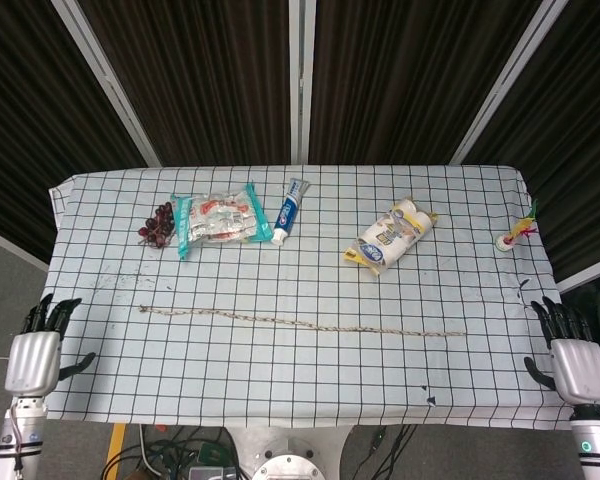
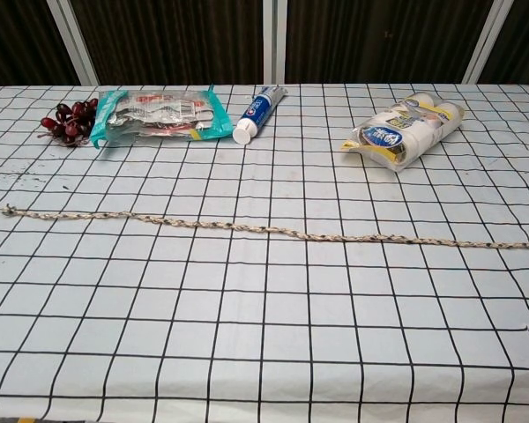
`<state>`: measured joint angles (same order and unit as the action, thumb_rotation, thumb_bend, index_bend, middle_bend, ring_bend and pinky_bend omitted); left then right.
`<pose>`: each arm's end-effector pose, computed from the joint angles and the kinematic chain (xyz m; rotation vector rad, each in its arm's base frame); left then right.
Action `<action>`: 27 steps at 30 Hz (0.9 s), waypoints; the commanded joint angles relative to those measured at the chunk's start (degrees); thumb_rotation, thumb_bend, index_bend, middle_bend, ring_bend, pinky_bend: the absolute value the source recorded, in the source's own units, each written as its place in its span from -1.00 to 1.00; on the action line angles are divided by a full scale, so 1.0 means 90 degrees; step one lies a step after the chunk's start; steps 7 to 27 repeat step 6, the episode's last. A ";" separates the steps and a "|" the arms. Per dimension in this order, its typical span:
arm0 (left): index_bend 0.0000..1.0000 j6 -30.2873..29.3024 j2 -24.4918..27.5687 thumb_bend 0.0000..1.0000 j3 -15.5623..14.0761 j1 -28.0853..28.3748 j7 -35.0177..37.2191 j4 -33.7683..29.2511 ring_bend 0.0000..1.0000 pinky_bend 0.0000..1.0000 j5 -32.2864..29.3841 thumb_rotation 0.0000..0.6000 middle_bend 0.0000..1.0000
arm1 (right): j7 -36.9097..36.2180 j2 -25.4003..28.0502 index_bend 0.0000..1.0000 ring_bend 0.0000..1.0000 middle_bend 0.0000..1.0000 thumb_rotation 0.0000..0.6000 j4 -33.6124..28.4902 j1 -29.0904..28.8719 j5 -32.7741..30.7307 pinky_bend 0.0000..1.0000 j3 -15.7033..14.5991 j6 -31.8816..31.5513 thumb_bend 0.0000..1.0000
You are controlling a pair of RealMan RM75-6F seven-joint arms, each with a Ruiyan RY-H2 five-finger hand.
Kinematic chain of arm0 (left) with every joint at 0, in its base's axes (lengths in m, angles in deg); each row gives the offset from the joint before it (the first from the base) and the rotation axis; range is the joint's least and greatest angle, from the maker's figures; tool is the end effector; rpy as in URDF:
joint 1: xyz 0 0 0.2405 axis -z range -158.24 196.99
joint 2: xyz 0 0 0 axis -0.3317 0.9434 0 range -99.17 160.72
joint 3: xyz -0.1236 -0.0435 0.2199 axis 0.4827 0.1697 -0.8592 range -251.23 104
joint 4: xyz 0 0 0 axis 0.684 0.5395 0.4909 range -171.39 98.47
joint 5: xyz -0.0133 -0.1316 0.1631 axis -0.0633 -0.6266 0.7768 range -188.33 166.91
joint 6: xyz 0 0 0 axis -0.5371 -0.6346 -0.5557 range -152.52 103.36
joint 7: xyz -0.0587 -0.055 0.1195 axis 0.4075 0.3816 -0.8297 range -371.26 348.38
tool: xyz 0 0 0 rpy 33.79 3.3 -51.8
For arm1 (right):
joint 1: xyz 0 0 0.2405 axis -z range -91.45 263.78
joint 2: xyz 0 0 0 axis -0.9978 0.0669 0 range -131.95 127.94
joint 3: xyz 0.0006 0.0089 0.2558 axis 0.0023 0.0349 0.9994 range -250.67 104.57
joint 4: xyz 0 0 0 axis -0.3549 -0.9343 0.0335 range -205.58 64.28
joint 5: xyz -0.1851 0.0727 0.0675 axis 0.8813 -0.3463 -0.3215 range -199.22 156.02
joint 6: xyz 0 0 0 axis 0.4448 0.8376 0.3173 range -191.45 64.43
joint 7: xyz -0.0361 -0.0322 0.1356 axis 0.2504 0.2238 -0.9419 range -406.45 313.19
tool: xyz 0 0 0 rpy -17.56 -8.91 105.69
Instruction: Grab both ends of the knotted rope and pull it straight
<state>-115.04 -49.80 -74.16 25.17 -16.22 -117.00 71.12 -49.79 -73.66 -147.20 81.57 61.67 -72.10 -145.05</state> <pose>-0.3238 0.1742 0.0901 -1.3203 -0.8957 -0.8905 -0.3654 -0.1749 0.1356 1.3957 -0.9229 0.7536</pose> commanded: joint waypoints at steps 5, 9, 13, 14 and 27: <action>-0.70 0.0052 0.0124 -0.82 -0.0064 -0.0059 0.0076 -0.0008 -0.94 -0.70 0.0202 1.00 -0.68 | -0.0043 -0.0055 -1.00 -1.00 -1.00 1.00 0.0045 -0.0016 0.0014 -1.00 0.0036 0.0062 -0.57; -0.70 0.0088 0.0122 -0.82 -0.0070 -0.0062 0.0087 -0.0001 -0.94 -0.70 0.0217 1.00 -0.68 | -0.0042 -0.0060 -1.00 -1.00 -1.00 1.00 0.0034 -0.0022 0.0023 -1.00 0.0043 0.0066 -0.57; -0.70 0.0088 0.0122 -0.82 -0.0070 -0.0062 0.0087 -0.0001 -0.94 -0.70 0.0217 1.00 -0.68 | -0.0042 -0.0060 -1.00 -1.00 -1.00 1.00 0.0034 -0.0022 0.0023 -1.00 0.0043 0.0066 -0.57; -0.70 0.0088 0.0122 -0.82 -0.0070 -0.0062 0.0087 -0.0001 -0.94 -0.70 0.0217 1.00 -0.68 | -0.0042 -0.0060 -1.00 -1.00 -1.00 1.00 0.0034 -0.0022 0.0023 -1.00 0.0043 0.0066 -0.57; -0.70 0.0088 0.0122 -0.82 -0.0070 -0.0062 0.0087 -0.0001 -0.94 -0.70 0.0217 1.00 -0.68 | -0.0042 -0.0060 -1.00 -1.00 -1.00 1.00 0.0034 -0.0022 0.0023 -1.00 0.0043 0.0066 -0.57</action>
